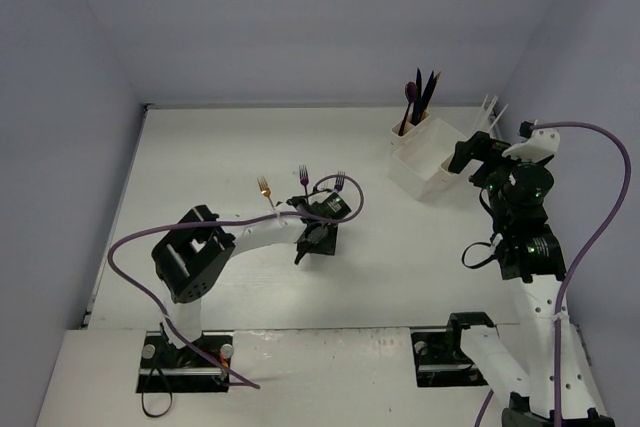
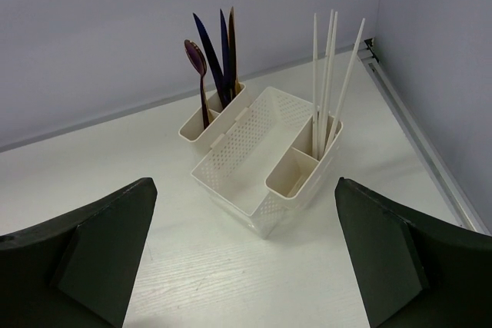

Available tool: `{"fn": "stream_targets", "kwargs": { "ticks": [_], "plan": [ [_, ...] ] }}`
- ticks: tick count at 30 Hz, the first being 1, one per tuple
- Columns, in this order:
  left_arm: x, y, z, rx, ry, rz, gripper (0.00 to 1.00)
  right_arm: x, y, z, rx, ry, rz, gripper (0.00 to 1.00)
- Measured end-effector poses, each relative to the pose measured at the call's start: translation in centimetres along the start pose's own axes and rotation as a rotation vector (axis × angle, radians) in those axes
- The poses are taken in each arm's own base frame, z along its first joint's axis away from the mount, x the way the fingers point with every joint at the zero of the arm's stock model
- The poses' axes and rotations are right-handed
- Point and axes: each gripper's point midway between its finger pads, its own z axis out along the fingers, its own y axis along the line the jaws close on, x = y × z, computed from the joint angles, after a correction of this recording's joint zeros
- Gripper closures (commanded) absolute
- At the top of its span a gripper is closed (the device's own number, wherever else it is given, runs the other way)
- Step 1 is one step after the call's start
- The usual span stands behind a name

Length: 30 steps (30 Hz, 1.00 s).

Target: Sort the eating utensils into containers

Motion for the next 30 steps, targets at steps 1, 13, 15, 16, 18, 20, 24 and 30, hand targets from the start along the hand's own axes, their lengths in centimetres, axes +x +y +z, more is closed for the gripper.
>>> {"fn": "stream_targets", "kwargs": {
  "ticks": [1,13,15,16,18,20,24,30],
  "plan": [
    [-0.2,-0.1,0.1,-0.004,-0.003,-0.001,0.63,0.1,0.0,-0.1,0.0,0.003,-0.001,0.0],
    [-1.2,0.0,0.6,-0.038,-0.017,-0.005,0.82,0.6,-0.1,-0.5,0.003,0.022,-0.016,0.0],
    [-1.3,0.1,0.6,-0.044,-0.016,-0.005,0.89,0.6,0.0,-0.5,0.002,0.023,-0.017,0.0],
    [-1.4,0.1,0.7,-0.045,-0.017,-0.006,0.92,0.6,0.0,-0.5,0.001,0.023,-0.017,0.0],
    [-1.5,0.1,0.7,-0.045,-0.018,-0.007,0.99,0.6,0.1,-0.5,-0.002,0.024,-0.018,0.0],
    [-1.5,0.1,0.7,-0.047,-0.018,-0.007,1.0,0.6,0.1,-0.5,-0.002,0.025,-0.017,0.0],
    [-1.5,0.1,0.7,-0.049,-0.02,-0.006,1.0,0.7,0.3,-0.6,-0.016,0.029,-0.019,0.0],
    [-1.4,0.7,-0.2,-0.068,-0.038,0.013,1.0,1.5,2.0,-0.4,-0.112,0.069,-0.026,0.0]
  ]
}}
